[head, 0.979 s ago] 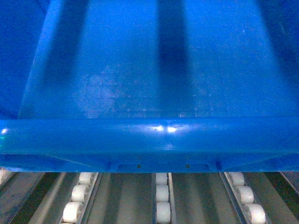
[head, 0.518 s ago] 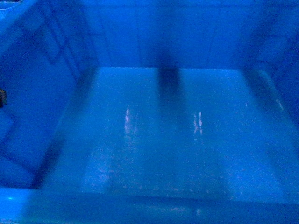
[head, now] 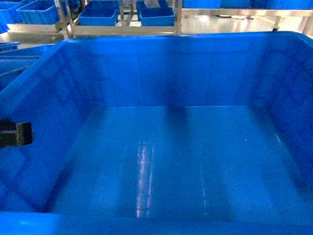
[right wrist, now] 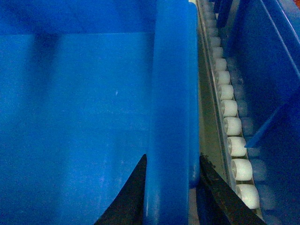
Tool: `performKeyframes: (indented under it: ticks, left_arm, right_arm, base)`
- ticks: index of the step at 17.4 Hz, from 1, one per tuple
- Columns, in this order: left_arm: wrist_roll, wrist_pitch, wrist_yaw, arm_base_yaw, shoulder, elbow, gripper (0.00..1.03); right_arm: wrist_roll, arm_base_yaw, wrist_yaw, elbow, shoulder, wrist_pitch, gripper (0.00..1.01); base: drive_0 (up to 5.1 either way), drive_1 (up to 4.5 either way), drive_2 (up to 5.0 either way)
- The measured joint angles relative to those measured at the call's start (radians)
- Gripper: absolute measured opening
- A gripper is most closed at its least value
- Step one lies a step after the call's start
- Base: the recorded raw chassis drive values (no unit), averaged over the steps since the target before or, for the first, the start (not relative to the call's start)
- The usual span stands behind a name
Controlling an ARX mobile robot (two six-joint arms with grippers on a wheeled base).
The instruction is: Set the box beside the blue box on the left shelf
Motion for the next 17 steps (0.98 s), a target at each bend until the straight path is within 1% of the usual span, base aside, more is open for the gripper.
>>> performKeyframes:
  ticks: [2, 4, 6, 8, 11, 13, 14, 15, 17]
  left_arm:
    - [-0.009, 0.019, 0.026, 0.010, 0.024, 0.002, 0.16]
    - [-0.011, 0.019, 0.037, 0.013, 0.053, 0.020, 0.16]
    - [-0.012, -0.006, 0.032, 0.014, 0.064, 0.035, 0.16]
    - [-0.015, -0.029, 0.025, 0.014, 0.063, 0.043, 0.16]
    - [-0.035, -0.072, 0.024, 0.002, 0.066, 0.058, 0.16]
    - [-0.041, -0.037, 0.015, -0.021, 0.076, 0.055, 0.17]
    - [-0.041, -0.003, -0.001, -0.029, 0.083, 0.049, 0.28]
    - [-0.045, 0.031, -0.025, -0.033, 0.087, 0.041, 0.37]
    - [-0.056, 0.133, -0.052, -0.033, 0.081, 0.030, 0.59]
  right_arm:
    - [0.000, 0.004, 0.010, 0.000, 0.008, 0.001, 0.21]
    - [0.008, 0.006, 0.021, 0.000, 0.018, -0.004, 0.21]
    - [0.018, 0.008, 0.021, 0.002, 0.029, -0.011, 0.21]
    - [0.018, 0.013, 0.022, 0.005, 0.036, -0.015, 0.21]
    - [0.014, 0.012, 0.038, 0.013, 0.051, -0.021, 0.21]
    - [0.014, 0.011, 0.043, 0.014, 0.055, -0.009, 0.22]
    - [-0.001, 0.009, 0.045, 0.008, 0.055, 0.018, 0.34]
    - [-0.008, 0.006, 0.045, -0.002, 0.050, 0.063, 0.43]
    - [-0.004, 0.005, 0.034, -0.004, 0.017, 0.187, 0.63]
  base:
    - [0.0, 0.00, 0.0]
    - [0.0, 0.00, 0.0]
    - [0.0, 0.00, 0.0]
    - [0.0, 0.00, 0.0]
    - [0.0, 0.00, 0.0]
    - [0.0, 0.00, 0.0]
    - [0.0, 0.00, 0.0]
    - [0.0, 0.00, 0.0]
    - [0.0, 0.00, 0.0]
